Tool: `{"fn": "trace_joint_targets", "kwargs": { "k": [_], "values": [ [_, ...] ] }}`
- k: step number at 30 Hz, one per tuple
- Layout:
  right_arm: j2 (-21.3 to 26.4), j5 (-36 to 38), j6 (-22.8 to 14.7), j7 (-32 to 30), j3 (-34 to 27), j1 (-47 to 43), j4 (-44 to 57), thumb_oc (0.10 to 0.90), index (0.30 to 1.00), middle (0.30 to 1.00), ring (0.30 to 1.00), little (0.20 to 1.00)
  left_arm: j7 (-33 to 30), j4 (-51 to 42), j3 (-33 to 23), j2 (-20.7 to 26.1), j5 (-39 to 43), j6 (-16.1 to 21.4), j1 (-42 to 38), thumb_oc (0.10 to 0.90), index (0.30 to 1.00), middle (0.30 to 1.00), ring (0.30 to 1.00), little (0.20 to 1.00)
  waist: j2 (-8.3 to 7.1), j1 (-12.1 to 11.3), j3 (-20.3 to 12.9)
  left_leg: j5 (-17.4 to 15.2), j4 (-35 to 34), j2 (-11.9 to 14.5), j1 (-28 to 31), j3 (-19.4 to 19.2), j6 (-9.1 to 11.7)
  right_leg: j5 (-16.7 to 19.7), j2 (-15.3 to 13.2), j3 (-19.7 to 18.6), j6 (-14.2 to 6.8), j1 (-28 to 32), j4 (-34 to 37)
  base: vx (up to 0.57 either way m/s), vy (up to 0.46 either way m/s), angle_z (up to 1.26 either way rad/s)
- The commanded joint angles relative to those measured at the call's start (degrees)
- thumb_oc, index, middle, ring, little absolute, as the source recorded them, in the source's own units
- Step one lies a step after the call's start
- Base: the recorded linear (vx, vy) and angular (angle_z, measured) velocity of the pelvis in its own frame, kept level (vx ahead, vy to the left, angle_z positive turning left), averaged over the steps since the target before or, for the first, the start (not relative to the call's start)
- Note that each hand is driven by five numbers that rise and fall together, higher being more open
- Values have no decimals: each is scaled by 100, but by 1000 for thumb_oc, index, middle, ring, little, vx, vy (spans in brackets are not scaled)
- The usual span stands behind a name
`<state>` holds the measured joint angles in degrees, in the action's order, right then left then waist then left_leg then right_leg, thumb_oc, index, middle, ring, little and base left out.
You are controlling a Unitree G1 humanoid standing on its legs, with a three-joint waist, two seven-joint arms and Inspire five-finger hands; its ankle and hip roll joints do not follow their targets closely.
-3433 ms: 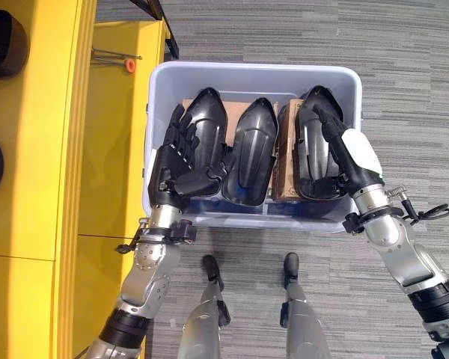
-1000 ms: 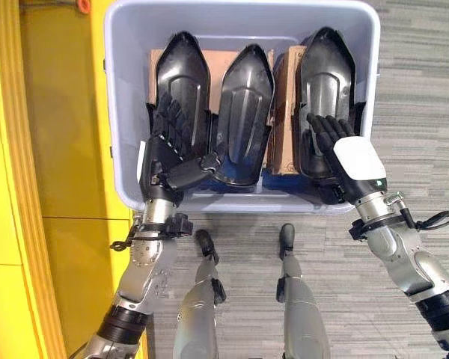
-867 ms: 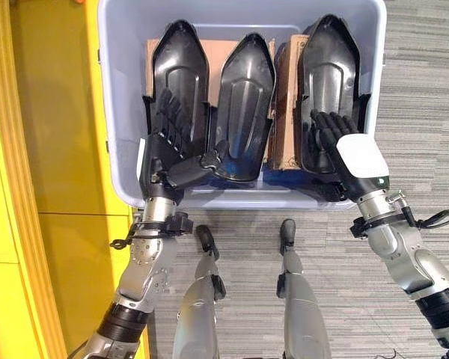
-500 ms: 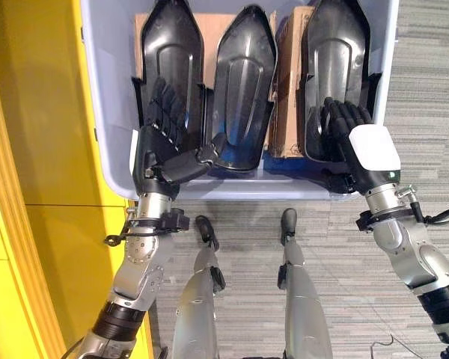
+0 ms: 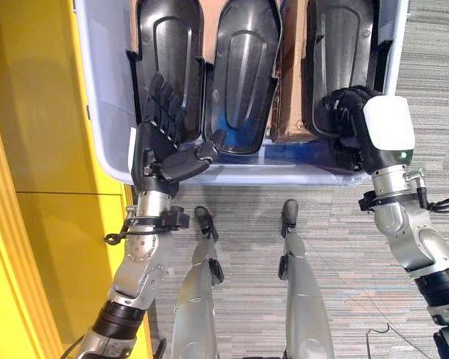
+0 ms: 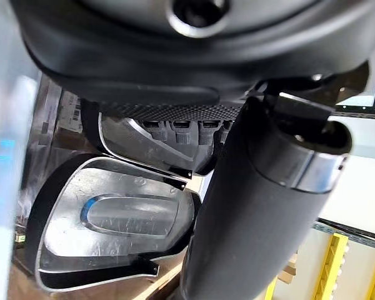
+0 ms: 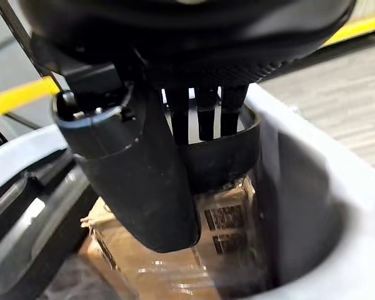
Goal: Move parts from the plastic box to the shelf.
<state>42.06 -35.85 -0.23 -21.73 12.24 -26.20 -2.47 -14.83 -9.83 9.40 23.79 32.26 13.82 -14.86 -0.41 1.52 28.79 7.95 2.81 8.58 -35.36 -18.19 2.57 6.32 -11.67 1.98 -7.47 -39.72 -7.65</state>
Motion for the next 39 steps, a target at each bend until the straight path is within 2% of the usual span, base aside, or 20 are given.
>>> {"fn": "trace_joint_targets", "kwargs": {
  "k": [1, 10, 18, 19, 23, 30, 35, 39],
  "values": [
    [126, -25, -148, 291, 279, 400, 29, 400, 300, 300, 300, 300, 44, -774, -132, 72, -275, 615, -33, 900, 1000, 1000, 1000, 1000, 203, 47, -314, -495, 550, 576, -117, 271, 614, -476, -327, 156, -198, 121, -506, 0, 0, 0],
    [228, 53, -324, 368, 230, 802, 342, 400, 300, 300, 300, 300, 163, -654, -85, 134, -273, 534, 146, 900, 1000, 1000, 1000, 1000, 124, 89, -428, -443, 398, 537, 332, 227, 645, -414, -356, 235, -226, 597, -357, 0, 3, 0],
    [374, 125, -481, 427, -4, 1260, 781, 400, 300, 300, 300, 300, 312, -528, -50, 191, -234, 448, 403, 900, 1000, 1000, 1000, 1000, 24, 87, -550, -400, 186, 518, 1079, 229, 671, -414, -350, 315, -260, 1425, -131, 5, 1, 4],
    [417, 152, -508, 436, -60, 1338, 857, 400, 300, 300, 300, 300, 349, -457, -37, 196, -188, 430, 471, 900, 1000, 1000, 1000, 1000, -16, 87, -586, -273, 149, 528, 1238, 174, 619, -329, -354, 352, -223, 1594, -63, -35, -21, 7],
    [565, 172, -564, 470, -307, 1528, 1094, 400, 300, 300, 300, 300, 502, -314, -52, 190, -82, 350, 652, 900, 1000, 1000, 1000, 1000, -64, 65, -703, -251, 21, 555, 1788, 145, 630, -375, -353, 393, -234, 2156, 128, 42, -13, 2],
    [835, 232, -666, 540, -778, 1606, 1444, 400, 300, 300, 300, 300, 802, -216, -159, 185, 94, 257, 956, 900, 1000, 1000, 1000, 1000, -139, 39, -1183, -223, -215, 623, 2600, 60, 663, -444, -315, 436, -259, 2919, 372, 72, -25, -1],
    [922, 244, -720, 548, -1104, 1538, 1590, 400, 300, 300, 300, 300, 970, -186, -270, 160, 124, 200, 1122, 900, 1000, 1000, 1000, 1000, -154, 46, -1648, -195, -397, 671, 3100, -30, 663, -490, -277, 484, -281, 3353, 480, 53, -36, -1],
    [875, 209, -727, 561, -1214, 1524, 1651, 400, 300, 300, 300, 300, 1025, -183, -368, 92, 125, 170, 1291, 900, 1000, 1000, 1000, 1000, -156, 28, -1879, -168, -458, 696, 3316, -108, 651, -486, -247, 466, -278, 3527, 537, 30, -33, -4]
  ]
}}
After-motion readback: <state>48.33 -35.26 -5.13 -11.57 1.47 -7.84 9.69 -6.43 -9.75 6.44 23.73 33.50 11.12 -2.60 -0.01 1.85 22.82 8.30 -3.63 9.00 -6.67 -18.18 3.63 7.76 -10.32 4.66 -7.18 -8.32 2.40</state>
